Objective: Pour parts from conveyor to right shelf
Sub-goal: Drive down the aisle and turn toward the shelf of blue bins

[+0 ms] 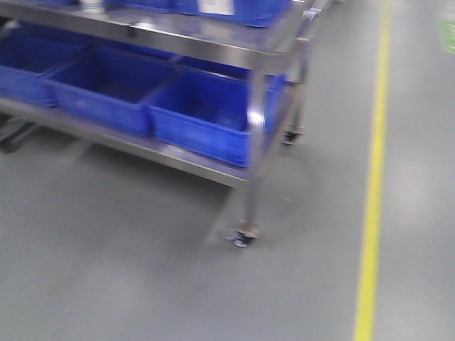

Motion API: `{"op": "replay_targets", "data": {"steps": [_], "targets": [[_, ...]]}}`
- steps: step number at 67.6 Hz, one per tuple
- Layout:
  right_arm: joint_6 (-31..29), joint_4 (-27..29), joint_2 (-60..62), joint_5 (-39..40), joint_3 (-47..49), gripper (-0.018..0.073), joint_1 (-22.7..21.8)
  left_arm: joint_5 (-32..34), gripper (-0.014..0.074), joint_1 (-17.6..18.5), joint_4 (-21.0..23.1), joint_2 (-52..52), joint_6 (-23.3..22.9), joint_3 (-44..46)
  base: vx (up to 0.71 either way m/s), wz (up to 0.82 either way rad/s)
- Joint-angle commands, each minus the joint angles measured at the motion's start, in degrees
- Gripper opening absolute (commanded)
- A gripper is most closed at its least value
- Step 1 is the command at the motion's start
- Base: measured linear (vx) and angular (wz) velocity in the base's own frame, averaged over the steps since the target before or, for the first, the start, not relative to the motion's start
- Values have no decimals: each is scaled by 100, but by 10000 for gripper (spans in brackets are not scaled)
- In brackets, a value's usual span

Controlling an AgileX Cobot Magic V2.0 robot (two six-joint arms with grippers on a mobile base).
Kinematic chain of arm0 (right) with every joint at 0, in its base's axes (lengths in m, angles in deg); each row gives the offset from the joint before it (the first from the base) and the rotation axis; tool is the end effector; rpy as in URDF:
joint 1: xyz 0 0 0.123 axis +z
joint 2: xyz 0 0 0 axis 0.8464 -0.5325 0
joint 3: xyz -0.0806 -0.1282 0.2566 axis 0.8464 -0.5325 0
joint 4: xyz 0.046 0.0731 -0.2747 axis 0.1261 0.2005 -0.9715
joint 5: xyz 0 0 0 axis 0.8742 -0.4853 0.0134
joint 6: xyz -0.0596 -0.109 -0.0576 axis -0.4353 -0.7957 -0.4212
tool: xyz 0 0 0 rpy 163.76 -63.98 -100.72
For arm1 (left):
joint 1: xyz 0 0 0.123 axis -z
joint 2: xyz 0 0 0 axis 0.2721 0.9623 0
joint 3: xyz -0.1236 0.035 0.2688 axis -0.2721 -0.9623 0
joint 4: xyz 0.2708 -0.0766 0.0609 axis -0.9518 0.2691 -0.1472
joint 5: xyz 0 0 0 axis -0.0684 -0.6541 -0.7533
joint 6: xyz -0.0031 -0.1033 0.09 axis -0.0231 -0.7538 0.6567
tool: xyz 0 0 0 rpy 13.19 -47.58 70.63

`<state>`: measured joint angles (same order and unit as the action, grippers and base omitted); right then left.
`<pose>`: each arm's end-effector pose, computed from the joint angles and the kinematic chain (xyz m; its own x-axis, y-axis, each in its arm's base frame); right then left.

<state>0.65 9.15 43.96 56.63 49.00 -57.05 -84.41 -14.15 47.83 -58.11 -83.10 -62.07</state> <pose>0.1189 0.0069 0.2901 -0.0913 -0.0446 -0.9948 -0.0562 0.9976 -0.0395 0.1251 -0.0028 0.1828 -0.1049 -0.0033 -0.9945 0.0222 0.9997 -0.0057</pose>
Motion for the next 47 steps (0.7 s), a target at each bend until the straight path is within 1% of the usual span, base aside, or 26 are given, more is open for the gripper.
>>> {"op": "replay_targets", "data": {"steps": [1, 21, 47], "targets": [[-47, -4, -64, 454, 146, -9, -36, 406, -6, 28, 5, -25, -42, 108, 30, 110], [-47, -18, -64, 454, 146, -9, -36, 406, -6, 28, 5, -25, -42, 108, 28, 108], [-47, -11, -64, 454, 146, -9, -36, 406, -6, 28, 5, -25, -42, 108, 25, 96]]}}
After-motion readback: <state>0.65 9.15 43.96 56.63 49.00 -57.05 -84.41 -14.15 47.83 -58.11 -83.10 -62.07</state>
